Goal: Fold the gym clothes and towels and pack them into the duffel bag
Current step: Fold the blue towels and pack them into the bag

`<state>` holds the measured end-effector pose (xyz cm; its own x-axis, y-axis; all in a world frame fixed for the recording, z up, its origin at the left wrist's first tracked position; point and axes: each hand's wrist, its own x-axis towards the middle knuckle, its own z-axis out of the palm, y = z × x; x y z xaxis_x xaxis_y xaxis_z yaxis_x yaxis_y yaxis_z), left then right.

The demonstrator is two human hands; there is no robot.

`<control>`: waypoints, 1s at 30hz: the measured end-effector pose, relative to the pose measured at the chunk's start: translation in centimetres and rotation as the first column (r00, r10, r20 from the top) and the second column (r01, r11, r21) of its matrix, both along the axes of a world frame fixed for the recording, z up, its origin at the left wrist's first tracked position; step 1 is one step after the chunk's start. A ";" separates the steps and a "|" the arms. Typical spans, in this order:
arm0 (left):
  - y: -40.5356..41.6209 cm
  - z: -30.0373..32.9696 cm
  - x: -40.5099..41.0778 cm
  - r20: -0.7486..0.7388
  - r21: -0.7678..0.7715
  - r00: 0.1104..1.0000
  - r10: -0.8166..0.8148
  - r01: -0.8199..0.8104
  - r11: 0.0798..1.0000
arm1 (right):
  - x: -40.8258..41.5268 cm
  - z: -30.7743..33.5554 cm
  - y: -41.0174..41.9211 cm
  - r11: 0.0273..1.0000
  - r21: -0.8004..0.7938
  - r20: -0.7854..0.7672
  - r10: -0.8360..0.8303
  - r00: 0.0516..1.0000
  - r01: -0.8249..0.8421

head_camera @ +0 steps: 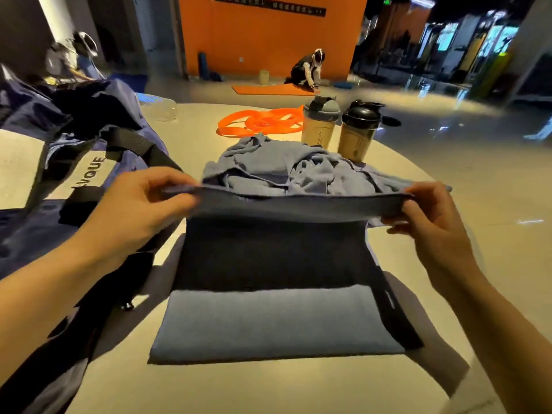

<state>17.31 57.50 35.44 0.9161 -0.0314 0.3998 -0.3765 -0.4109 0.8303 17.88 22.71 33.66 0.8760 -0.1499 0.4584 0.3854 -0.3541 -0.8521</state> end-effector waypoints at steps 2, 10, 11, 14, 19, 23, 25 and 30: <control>1.3 -1.3 -3.2 -0.066 0.053 0.982 -0.174 0.178 0.983 | -3.5 -0.6 -1.1 0.992 0.032 -0.037 0.126 0.991 -0.125; 2.3 -6.1 -8.1 0.057 0.563 0.944 -0.326 0.239 0.791 | -9.2 -5.0 -2.6 0.958 -0.209 -0.192 0.154 0.969 -0.194; 2.2 -5.7 -8.0 0.050 0.502 0.953 -0.298 0.234 0.832 | -9.4 -4.6 -2.7 0.951 -0.232 -0.197 0.159 0.967 -0.203; 2.0 -5.1 -8.1 0.075 0.354 0.961 -0.265 0.223 0.908 | -10.0 -3.6 -3.3 0.936 -0.278 -0.175 0.174 0.969 -0.218; 2.8 -6.2 -9.0 0.017 0.519 0.937 -0.350 0.291 0.804 | -11.4 -4.8 -4.1 0.892 -0.370 -0.233 0.182 0.955 -0.261; 3.4 -6.8 -9.3 -0.013 0.588 0.930 -0.367 0.304 0.749 | -11.6 -4.8 -3.7 0.818 -0.525 -0.214 0.141 0.967 -0.236; 3.7 -7.1 -9.4 0.005 0.616 0.931 -0.365 0.284 0.735 | -11.4 -4.9 -3.5 0.785 -0.594 -0.162 0.095 0.982 -0.174; 3.6 -7.6 -9.8 0.136 0.715 0.925 -0.354 0.156 0.681 | -11.1 -5.2 -2.8 0.757 -0.650 -0.051 0.042 0.998 -0.065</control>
<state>7.47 61.11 27.89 0.7043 -0.6019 0.3764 -0.6996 -0.6785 0.2240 6.77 19.94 28.49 0.8889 0.2226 0.4004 0.3982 -0.8074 -0.4354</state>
